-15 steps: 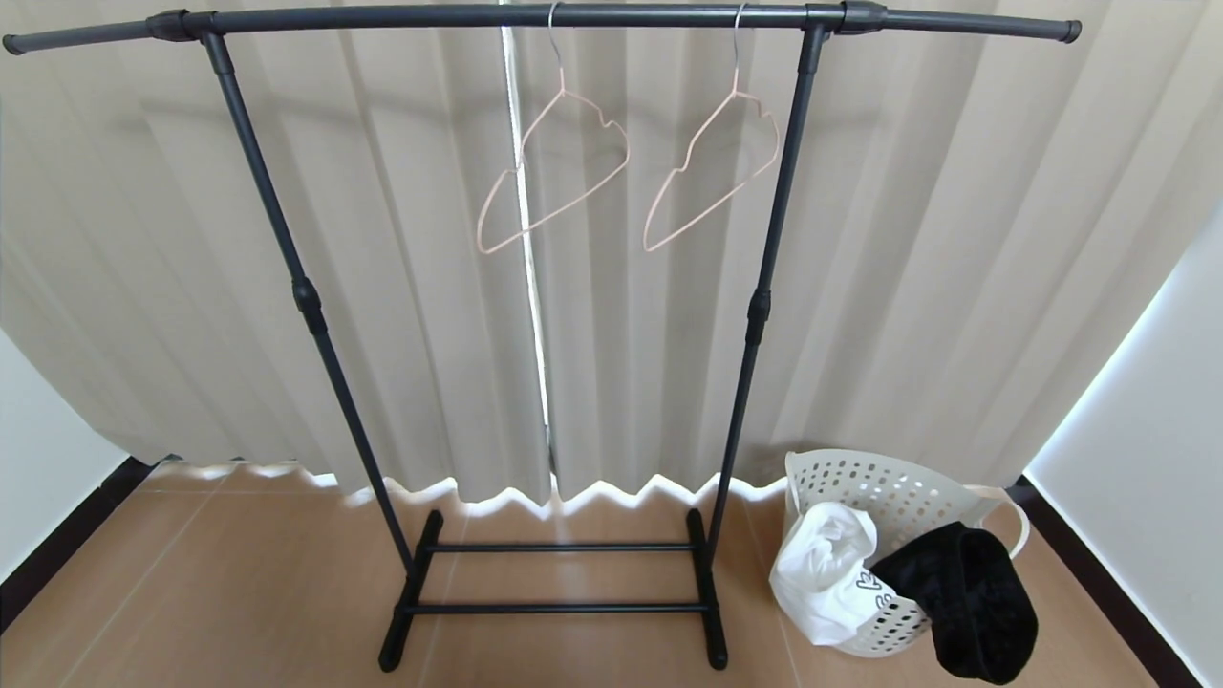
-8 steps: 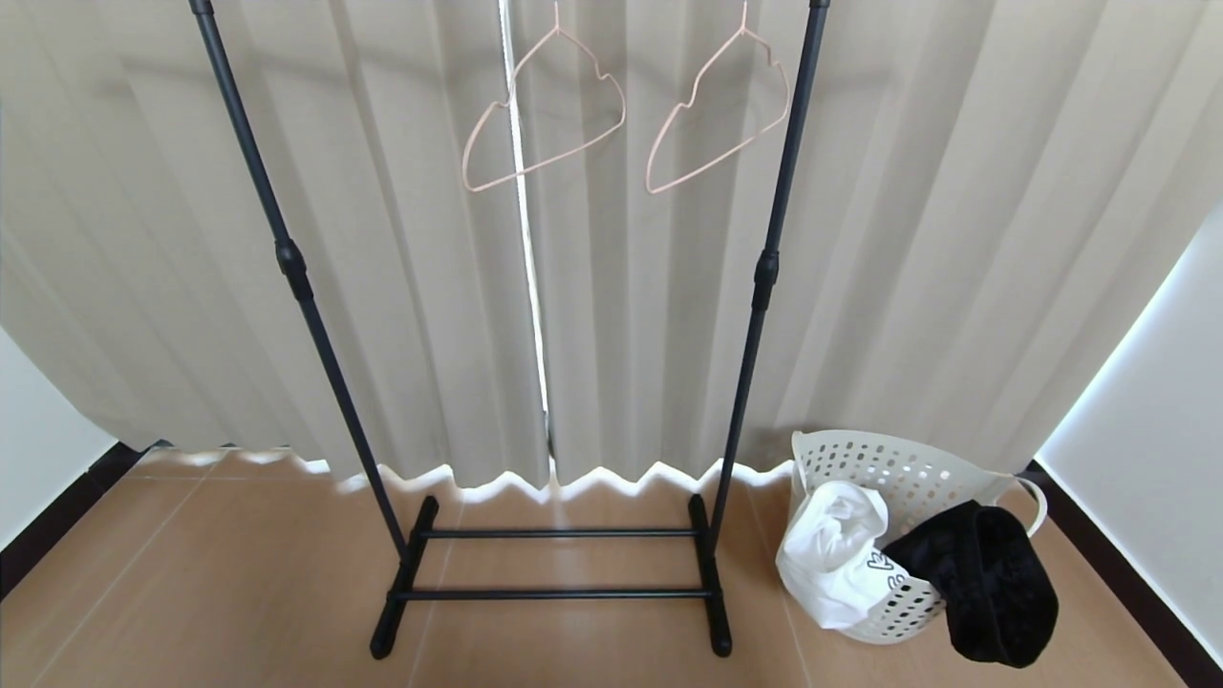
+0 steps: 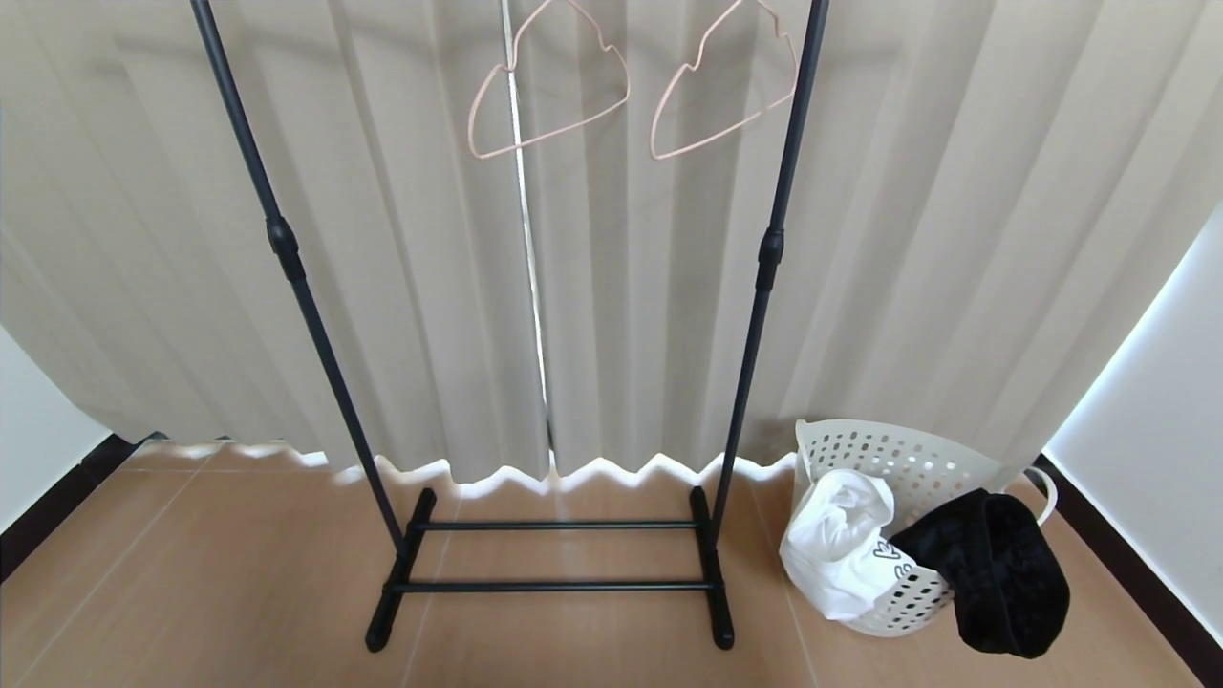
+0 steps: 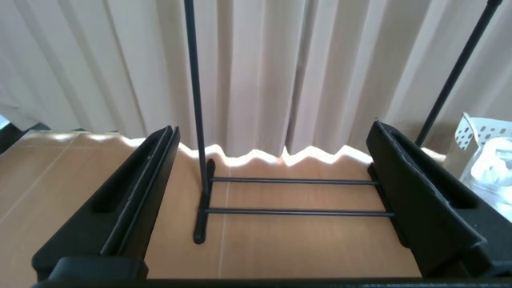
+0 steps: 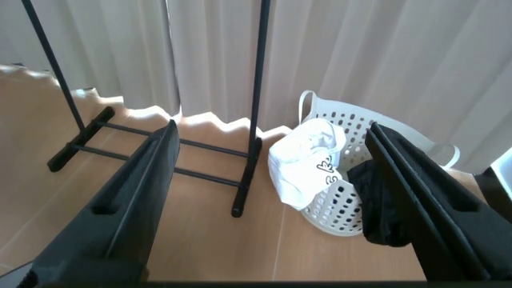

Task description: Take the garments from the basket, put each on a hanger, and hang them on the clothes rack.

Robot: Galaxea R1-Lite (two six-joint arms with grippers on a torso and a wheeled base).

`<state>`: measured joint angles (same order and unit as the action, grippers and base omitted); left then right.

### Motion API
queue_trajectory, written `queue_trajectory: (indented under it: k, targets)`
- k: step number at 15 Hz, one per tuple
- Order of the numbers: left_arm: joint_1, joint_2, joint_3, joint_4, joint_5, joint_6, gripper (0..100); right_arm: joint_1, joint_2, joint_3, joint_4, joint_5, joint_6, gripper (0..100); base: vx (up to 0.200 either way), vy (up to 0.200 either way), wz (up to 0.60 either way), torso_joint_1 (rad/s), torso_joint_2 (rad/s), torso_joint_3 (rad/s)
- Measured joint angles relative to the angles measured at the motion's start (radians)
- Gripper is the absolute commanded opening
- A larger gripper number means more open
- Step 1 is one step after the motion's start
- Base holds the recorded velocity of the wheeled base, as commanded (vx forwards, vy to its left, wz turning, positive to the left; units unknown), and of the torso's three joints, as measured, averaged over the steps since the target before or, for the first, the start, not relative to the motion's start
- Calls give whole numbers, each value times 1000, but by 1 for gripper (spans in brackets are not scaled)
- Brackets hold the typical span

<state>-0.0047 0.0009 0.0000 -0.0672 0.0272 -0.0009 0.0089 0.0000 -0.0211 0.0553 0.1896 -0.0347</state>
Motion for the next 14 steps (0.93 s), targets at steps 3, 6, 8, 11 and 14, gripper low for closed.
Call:
queue_trajectory:
  k: [3,6,8,11,14]
  targets:
    - [0,0,0,0,0,-1,100,0,0,0,0,0,0,100,0,0,-400,-2,16,15]
    - [0,0,0,0,0,-1,100,0,0,0,-1,0,0,100,0,0,-600,-4,-1,2]
    - [0,0,0,0,0,-1,100,0,0,-1,0,1,0,100,0,0,-300,1,-1,1]
    - [0,0,0,0,-1,-2,100,0,0,-1,0,0,0,100,0,0,0,0,0,0]
    - [0,0,0,0,0,-2,100,0,0,0,0,0,0,100,133,0,0,0,5,0]
